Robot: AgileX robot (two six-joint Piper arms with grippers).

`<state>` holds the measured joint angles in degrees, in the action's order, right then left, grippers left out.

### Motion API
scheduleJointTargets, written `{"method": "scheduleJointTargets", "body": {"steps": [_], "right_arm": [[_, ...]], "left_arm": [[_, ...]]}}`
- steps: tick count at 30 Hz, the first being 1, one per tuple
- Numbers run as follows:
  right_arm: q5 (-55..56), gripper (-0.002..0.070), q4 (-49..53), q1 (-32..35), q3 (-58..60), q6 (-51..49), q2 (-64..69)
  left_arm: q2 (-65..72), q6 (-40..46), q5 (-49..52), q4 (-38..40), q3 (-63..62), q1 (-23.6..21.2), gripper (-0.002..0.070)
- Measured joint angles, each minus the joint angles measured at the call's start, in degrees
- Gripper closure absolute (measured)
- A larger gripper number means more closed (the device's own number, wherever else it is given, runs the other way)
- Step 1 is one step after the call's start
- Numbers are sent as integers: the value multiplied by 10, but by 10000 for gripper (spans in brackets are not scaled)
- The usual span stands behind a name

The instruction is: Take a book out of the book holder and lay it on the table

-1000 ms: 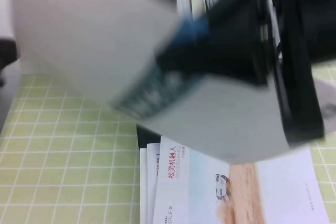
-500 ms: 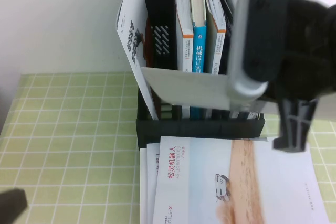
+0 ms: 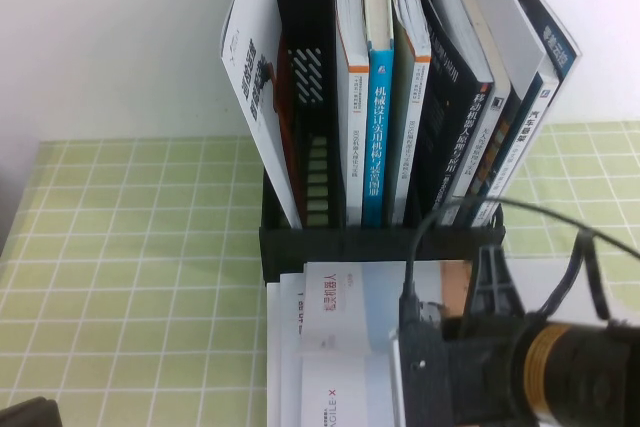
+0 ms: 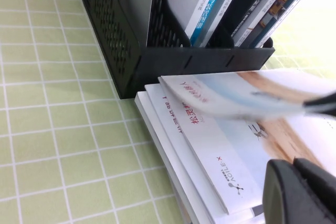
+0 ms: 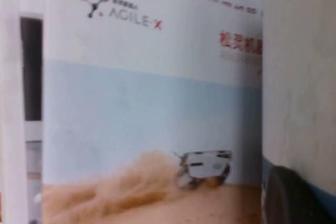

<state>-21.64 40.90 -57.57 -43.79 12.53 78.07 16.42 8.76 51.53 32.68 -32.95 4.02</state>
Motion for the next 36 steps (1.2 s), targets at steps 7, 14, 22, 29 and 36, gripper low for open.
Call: {"method": "scheduleJointTargets", "body": {"steps": [7,14,22,29,36], "right_arm": [[64,667,4,0,22,-66,45],[-122,488,-185,0,-54,-51,66],[-216,297,-429,0,-168,126,47],[-327,281,-532,0,-258,203,12],[-315,591,-451,0,-282,221,-93]], "left_arm": [[0,0,-1,0,0,0,676],[0,-1,-8,0,5,0,676],[0,-1,-14,0,39,0,676],[0,36,-26,-1,39,0,676],[0,71,-172,-93,70,0,676]]}}
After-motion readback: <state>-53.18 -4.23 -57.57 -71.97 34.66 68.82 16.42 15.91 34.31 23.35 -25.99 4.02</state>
